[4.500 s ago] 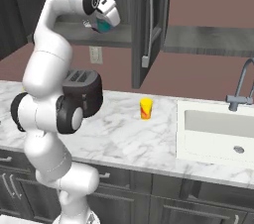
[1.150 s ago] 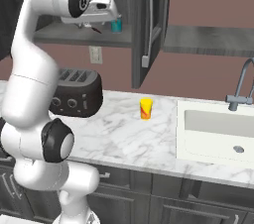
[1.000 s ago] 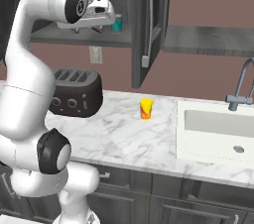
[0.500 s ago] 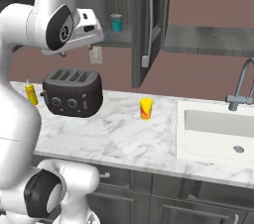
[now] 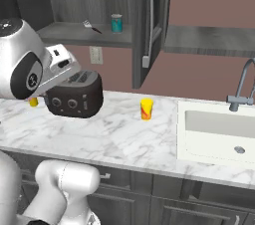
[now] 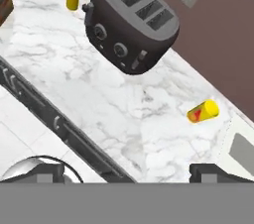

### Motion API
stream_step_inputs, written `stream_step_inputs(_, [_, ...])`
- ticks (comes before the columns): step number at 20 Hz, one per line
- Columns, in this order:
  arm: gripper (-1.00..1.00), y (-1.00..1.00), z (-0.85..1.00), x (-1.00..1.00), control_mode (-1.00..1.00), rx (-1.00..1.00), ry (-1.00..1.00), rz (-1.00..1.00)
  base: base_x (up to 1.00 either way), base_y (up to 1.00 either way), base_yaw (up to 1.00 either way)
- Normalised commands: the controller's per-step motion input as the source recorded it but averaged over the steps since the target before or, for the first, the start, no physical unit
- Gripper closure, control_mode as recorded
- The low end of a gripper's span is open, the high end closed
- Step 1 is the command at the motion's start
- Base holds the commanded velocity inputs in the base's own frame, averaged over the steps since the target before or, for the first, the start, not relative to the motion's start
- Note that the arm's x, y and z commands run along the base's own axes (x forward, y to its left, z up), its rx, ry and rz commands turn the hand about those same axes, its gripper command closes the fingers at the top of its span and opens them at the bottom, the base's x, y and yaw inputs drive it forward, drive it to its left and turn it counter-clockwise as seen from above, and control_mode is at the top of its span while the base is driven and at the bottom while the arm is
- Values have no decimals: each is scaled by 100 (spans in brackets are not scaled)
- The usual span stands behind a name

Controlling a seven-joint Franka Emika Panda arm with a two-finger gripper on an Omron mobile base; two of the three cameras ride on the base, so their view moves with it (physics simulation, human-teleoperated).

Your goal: Pick the canned food and cereal from the counter and place them in the cabinets closest to them.

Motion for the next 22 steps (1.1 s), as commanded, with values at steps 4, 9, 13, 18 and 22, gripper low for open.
stream_step_inputs(4, [-100,29,-75,-57,-100,-7,-3,17,0,0,0])
stream_step_inputs(9, [-100,16,-35,-21,-100,1,-4,12,0,0,0])
stream_step_inputs(13, [-100,1,0,0,-100,0,0,0,0,0,0])
stream_step_inputs(18, [-100,0,0,0,100,0,0,0,-10,0,0])
stream_step_inputs(22, [-100,0,0,0,100,0,0,0,-41,10,0])
